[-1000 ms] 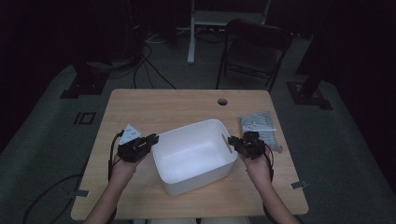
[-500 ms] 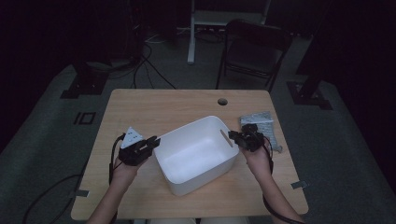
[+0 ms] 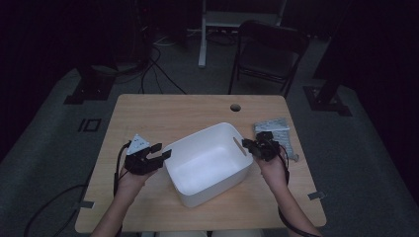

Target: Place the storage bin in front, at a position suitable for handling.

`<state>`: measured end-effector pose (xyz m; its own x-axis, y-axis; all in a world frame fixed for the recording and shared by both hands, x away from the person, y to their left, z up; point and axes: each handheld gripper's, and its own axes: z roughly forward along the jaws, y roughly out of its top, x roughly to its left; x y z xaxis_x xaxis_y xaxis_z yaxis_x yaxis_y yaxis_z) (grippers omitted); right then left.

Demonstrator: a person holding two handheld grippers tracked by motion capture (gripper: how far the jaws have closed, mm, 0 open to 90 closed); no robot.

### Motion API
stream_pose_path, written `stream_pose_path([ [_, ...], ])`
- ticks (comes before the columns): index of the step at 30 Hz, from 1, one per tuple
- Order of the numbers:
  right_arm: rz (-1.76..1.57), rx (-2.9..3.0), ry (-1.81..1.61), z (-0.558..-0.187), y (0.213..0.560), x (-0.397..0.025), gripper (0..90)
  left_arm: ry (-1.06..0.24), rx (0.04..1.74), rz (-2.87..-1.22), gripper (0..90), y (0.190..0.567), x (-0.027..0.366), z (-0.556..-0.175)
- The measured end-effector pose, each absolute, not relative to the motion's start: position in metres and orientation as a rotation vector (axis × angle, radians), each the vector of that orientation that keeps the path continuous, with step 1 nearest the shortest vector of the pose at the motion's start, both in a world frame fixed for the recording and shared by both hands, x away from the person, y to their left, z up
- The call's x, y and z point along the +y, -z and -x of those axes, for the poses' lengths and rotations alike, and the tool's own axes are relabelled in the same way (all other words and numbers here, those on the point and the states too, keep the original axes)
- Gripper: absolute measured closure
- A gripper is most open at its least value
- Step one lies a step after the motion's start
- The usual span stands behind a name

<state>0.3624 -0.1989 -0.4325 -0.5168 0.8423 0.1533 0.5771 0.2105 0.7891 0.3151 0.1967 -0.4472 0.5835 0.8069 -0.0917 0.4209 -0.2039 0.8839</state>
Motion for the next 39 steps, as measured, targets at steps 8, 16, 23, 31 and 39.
stream_pose_path([
  [8,-1.339,2.175,-1.227,-0.362,0.434,-0.2,85.8,-0.467,0.977,-1.86,28.4,0.453,0.186,-0.314],
  [16,-1.334,2.187,-1.218,-0.363,0.433,-0.2,85.8,-0.452,1.011,-1.861,26.9,0.455,0.183,-0.316],
  [23,-1.332,2.186,-1.224,-0.363,0.433,-0.201,85.7,-0.458,1.013,-1.875,42.8,0.456,0.177,-0.314],
  [31,-1.344,2.177,-1.234,-0.361,0.434,-0.201,85.7,-0.54,1.079,-1.886,68.3,0.449,0.174,-0.318],
  [39,-1.355,2.177,-1.243,-0.354,0.434,-0.203,84.9,-0.568,1.1,-1.906,79.3,0.446,0.171,-0.323],
])
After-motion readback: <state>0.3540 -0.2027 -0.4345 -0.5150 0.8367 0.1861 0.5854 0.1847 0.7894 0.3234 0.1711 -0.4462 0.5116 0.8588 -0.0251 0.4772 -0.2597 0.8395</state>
